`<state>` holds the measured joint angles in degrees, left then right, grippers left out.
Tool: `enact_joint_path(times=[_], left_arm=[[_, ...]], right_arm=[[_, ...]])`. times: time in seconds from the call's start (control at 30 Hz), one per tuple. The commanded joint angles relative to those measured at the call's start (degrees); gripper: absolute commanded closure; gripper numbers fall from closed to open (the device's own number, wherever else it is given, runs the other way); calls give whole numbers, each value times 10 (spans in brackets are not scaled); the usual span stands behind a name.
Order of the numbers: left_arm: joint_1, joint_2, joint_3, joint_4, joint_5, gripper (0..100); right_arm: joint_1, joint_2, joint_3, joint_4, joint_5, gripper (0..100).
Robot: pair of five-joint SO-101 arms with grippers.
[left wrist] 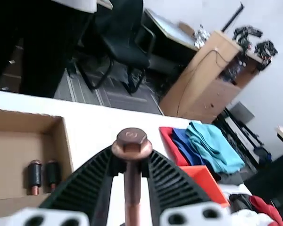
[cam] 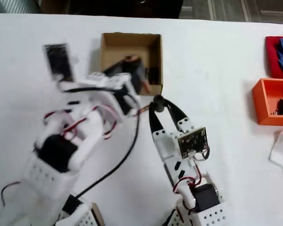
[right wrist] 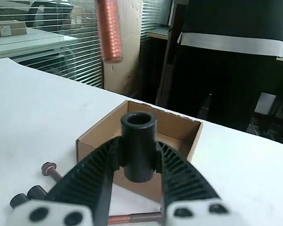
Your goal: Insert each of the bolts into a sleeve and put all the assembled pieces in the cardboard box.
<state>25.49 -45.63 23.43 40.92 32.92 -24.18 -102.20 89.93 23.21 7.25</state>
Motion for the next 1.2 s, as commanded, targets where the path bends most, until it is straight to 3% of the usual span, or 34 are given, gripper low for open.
enact_joint_path(times=[0.0,0.17,0.53,0.77,1.17], left_arm=[[25,43,-67,1,-18,976],[64,71,-80,1,-113,976],[69,76,-36,-33,-120,976],[54,72,16,-105,-181,976],[58,65,53,-106,-178,976]], right_arm=[[22,-8,-4,-18,-4,975],[25,-8,-4,-18,-4,975],[22,-8,-5,-18,-4,975],[23,-8,-5,-18,-4,975],[25,-8,-5,-18,-4,975]])
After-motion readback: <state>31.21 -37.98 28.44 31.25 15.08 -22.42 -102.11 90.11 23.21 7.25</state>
